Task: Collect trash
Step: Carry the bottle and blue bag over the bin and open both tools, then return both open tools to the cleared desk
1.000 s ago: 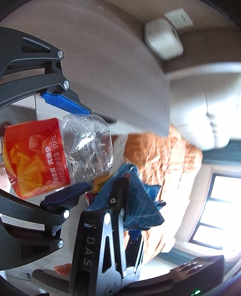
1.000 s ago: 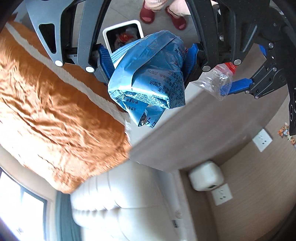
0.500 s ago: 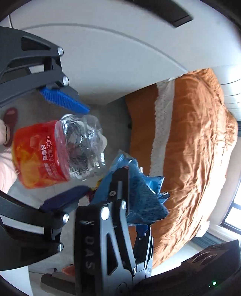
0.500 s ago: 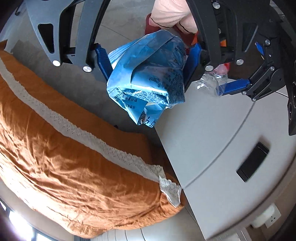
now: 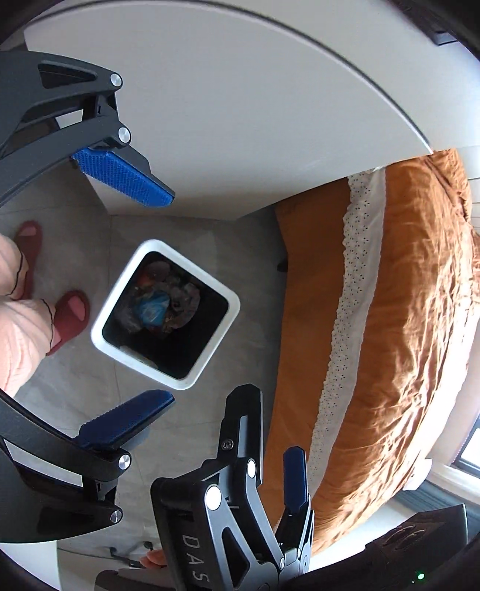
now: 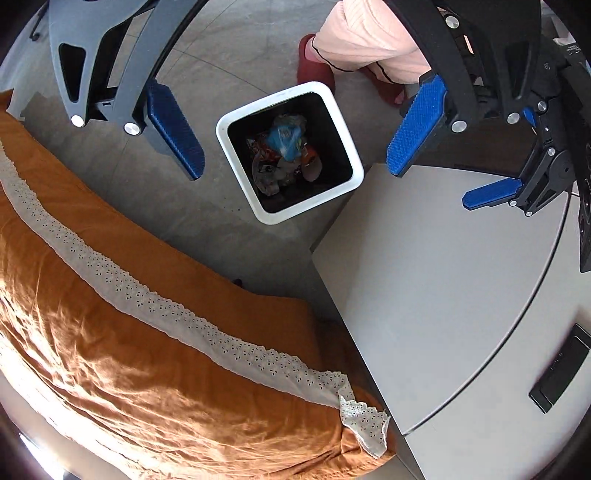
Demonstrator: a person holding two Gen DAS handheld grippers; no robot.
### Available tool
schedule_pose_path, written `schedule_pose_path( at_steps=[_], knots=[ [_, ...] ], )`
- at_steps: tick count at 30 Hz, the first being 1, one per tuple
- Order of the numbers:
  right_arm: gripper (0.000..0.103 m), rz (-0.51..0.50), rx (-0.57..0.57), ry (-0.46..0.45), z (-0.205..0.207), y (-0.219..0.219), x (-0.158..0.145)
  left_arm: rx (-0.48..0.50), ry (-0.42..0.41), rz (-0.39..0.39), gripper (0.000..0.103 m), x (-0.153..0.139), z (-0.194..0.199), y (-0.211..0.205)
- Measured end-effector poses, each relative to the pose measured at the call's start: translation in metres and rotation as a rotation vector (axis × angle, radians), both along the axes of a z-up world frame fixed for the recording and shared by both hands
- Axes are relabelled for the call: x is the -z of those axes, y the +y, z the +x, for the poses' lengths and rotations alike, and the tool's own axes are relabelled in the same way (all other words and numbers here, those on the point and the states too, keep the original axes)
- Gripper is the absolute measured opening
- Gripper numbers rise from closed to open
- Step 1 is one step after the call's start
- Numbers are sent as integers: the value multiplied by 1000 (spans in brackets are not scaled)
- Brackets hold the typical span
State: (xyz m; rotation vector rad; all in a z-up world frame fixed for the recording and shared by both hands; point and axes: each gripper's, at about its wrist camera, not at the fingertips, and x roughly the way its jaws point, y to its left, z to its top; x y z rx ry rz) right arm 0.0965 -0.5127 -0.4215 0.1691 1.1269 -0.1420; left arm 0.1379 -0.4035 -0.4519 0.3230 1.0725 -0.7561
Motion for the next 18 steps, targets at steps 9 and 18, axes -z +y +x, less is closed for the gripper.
schedule_pose_path(
  at_steps=[9,18],
  knots=[
    [99,-22,-48,-102,-10,26,-106,-71,-81,-79,98,-112,-14,24],
    [99,-50,-175,-318,-16,61,-225,-194,-261,-154,98,-232,-37,56]
  ],
)
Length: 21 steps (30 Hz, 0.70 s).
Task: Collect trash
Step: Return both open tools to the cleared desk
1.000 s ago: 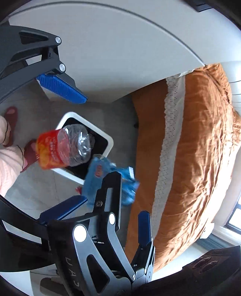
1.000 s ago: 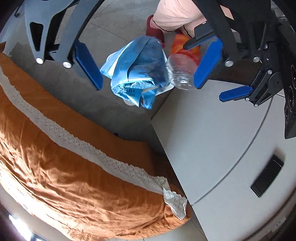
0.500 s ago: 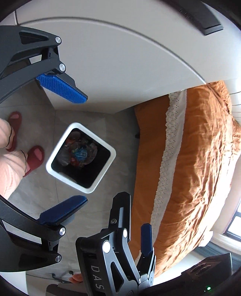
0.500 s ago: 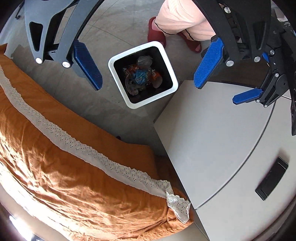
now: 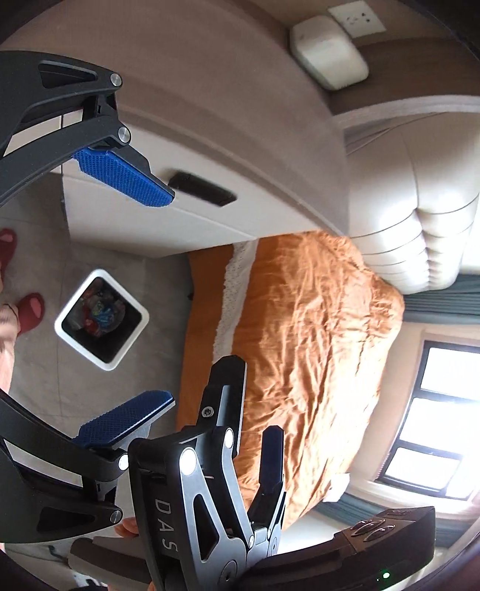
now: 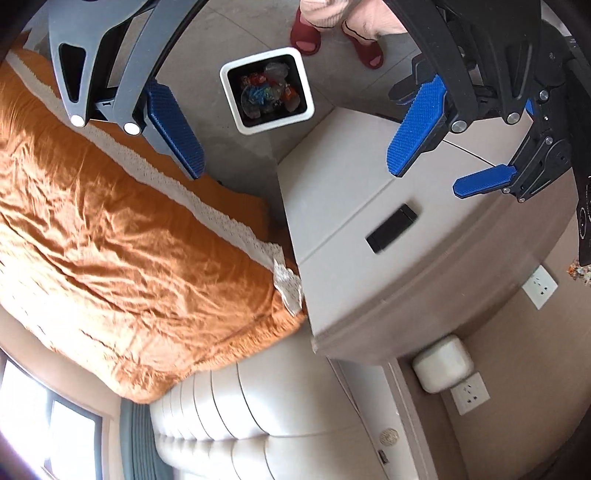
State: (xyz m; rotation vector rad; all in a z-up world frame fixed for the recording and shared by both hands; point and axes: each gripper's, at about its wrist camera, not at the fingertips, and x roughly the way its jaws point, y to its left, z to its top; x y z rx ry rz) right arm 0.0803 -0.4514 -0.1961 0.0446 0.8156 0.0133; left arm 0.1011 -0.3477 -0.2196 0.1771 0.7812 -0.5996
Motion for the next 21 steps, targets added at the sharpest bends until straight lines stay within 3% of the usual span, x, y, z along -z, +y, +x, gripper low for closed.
schedule_pose_path(
  at_steps=[12,21],
  knots=[
    [99,-19,-316,-257,21,108,-99,-345,-199,-22,98,-94,-24,103],
    [99,-56,-449,-370,11,215,-130,-539,-297,-32,98,-143,-56,216]
  ],
)
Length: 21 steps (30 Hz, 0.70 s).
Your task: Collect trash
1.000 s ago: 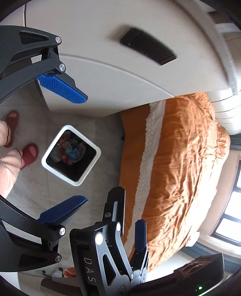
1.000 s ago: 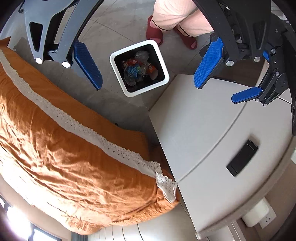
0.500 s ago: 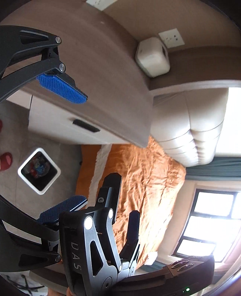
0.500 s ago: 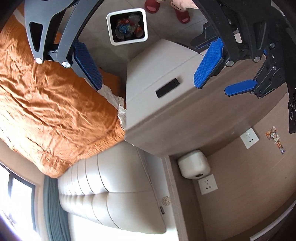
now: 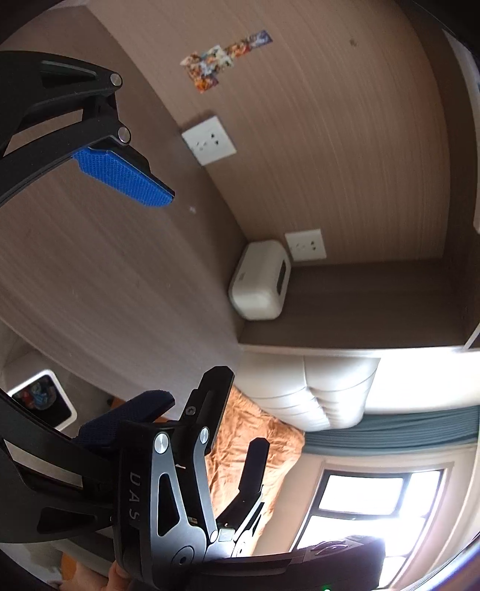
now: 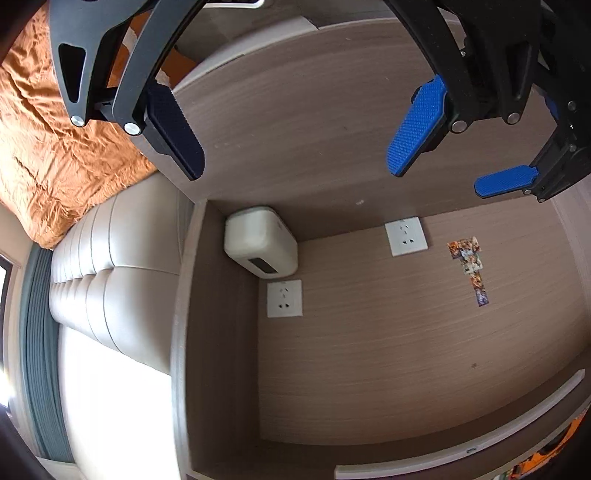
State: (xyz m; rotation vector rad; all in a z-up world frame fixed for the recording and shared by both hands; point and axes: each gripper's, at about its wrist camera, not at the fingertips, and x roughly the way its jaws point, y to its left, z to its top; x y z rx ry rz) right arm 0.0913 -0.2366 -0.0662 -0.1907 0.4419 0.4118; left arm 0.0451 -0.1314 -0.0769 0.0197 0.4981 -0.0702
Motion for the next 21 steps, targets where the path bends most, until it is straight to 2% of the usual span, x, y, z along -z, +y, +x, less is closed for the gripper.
schedule_pose_path(
  at_steps=[5,11,21],
  knots=[
    [99,14,-51,-35,-13,56,-9,-50,-35,5,98,-13,-24,51],
    [99,25,-51,-84,-31,107,-15,-89,-67,12,98,-15,-45,103],
    [99,33,-15,-84,-43,151,-15,-96,-92,17,98,-20,-60,154]
  ],
)
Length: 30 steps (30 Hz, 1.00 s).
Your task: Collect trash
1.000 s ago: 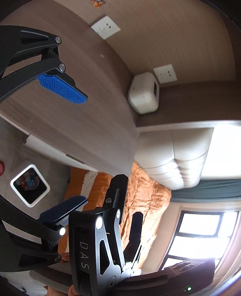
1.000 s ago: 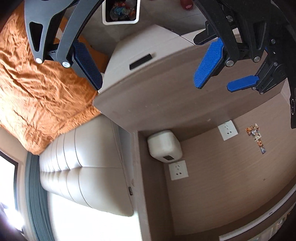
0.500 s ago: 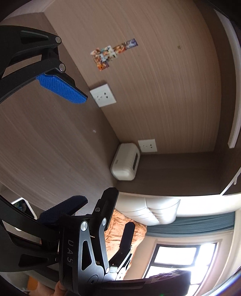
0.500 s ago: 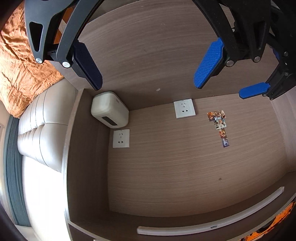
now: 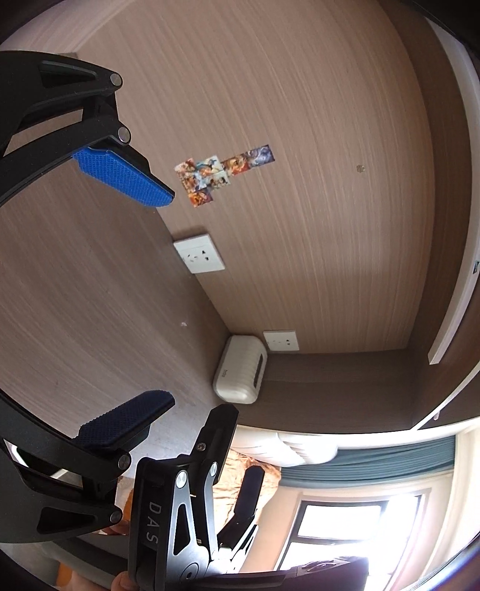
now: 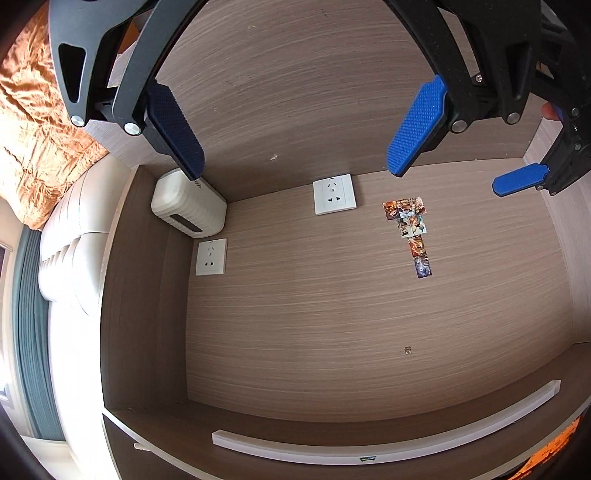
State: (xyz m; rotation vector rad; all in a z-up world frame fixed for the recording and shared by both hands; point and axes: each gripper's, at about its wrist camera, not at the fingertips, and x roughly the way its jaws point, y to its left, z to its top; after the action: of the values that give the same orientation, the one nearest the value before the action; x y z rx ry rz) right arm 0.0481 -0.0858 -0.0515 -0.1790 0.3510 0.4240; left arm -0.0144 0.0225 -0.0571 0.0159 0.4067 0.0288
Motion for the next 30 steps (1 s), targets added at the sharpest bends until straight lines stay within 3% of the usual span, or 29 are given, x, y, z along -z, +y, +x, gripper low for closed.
schedule_pose_path(
  at_steps=[30],
  knots=[
    [99,-15,32,-17,-5,33,-3,-34,-16,-61,98,-3,5,54]
  ],
)
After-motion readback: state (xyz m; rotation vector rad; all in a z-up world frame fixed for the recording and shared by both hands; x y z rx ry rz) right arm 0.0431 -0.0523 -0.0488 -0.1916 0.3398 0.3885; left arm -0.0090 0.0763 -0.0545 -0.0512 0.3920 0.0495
